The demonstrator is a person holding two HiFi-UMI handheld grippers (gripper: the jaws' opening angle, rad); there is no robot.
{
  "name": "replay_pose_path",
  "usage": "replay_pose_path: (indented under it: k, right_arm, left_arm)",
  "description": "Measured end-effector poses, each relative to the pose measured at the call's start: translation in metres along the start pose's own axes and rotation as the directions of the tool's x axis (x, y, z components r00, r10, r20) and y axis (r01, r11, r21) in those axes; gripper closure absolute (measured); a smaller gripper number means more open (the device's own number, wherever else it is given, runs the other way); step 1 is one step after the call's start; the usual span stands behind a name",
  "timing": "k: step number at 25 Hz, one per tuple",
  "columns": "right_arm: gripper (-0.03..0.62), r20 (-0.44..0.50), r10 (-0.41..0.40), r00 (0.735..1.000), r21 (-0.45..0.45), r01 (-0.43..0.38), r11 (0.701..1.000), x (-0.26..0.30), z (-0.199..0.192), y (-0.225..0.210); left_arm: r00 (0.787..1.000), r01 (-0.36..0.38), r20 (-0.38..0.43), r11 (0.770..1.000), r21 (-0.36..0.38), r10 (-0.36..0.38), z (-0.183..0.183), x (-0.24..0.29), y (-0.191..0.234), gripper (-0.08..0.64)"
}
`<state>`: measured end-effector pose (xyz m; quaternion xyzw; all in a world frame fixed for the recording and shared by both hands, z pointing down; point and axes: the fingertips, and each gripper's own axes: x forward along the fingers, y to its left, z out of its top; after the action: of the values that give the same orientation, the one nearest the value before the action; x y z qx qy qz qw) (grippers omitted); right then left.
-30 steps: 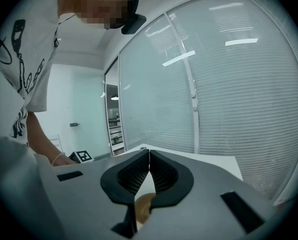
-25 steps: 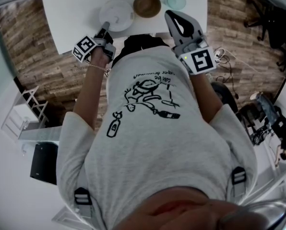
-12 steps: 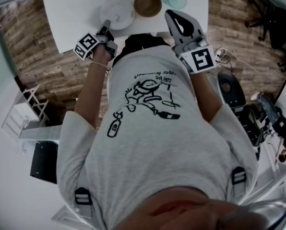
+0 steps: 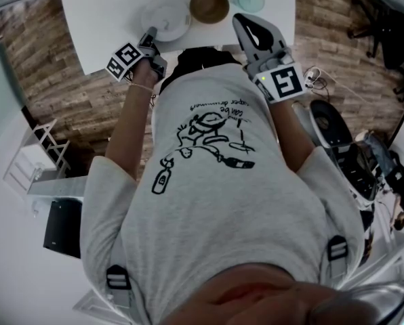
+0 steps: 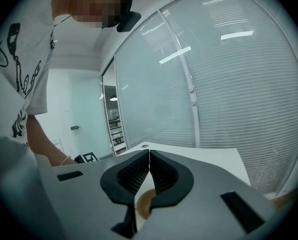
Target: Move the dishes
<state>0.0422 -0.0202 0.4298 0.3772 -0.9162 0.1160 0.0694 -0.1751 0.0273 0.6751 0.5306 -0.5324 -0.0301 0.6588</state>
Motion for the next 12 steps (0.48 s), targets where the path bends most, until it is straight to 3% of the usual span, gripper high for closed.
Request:
replay_pose_path:
  k: [12]
  right_arm:
    - [0.557, -0.002, 0.000, 1.000, 0.007, 0.000, 1.000, -0.0020, 0.0005, 0.0020]
  left_arm:
    - [0.998, -0.063, -0.004, 0.998, 0.019, 0.063, -0.0012, -0.0013, 0.0096, 0.499]
